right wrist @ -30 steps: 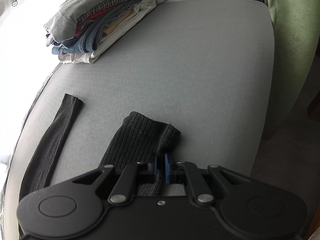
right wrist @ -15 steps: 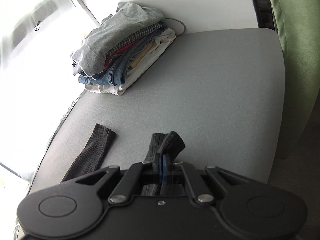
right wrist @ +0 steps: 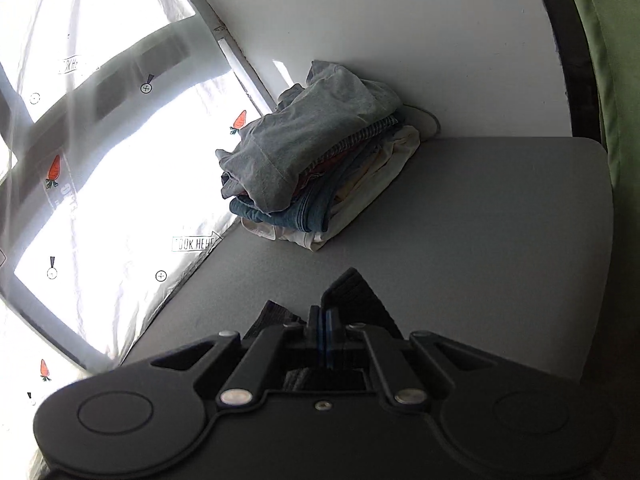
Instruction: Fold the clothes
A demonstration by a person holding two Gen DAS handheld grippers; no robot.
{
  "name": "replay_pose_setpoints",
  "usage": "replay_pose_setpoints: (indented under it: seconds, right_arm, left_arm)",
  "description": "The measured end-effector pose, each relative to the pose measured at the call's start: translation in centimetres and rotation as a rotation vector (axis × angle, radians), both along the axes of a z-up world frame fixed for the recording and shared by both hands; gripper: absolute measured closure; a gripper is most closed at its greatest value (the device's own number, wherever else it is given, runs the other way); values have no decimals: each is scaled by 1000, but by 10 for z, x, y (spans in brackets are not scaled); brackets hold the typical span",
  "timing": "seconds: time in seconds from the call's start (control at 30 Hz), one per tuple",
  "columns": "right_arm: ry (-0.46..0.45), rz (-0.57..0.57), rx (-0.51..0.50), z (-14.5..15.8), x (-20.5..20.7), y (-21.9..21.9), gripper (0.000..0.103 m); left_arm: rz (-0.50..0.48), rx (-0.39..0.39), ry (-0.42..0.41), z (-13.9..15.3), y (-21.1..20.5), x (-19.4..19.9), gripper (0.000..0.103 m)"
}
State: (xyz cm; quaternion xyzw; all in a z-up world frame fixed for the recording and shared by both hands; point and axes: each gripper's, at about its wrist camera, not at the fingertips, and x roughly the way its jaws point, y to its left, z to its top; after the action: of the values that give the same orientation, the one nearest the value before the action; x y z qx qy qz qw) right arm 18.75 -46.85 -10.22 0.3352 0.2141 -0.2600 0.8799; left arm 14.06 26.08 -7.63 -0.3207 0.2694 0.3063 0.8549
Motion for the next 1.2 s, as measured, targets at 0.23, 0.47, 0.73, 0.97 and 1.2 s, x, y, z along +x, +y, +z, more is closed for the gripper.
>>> replay_pose_setpoints:
  seconds: [0.23, 0.47, 0.73, 0.97, 1.2]
  right_arm:
    - [37, 10, -9, -12, 13, -1, 101]
    - [48, 38, -35, -16, 46, -3, 101]
    - [56, 66, -19, -26, 95, -5, 101]
    - [92, 85, -22, -41, 155, -8, 101]
    - [130, 54, -42, -52, 220, -23, 103]
  left_arm:
    - [2, 10, 17, -5, 0, 11, 99]
    - [20, -2, 3, -4, 4, 31, 99]
    - [51, -24, -3, -10, 5, 63, 99]
    - [86, -30, 6, -24, 3, 110, 99]
    - [137, -44, 47, -39, 4, 163, 99]
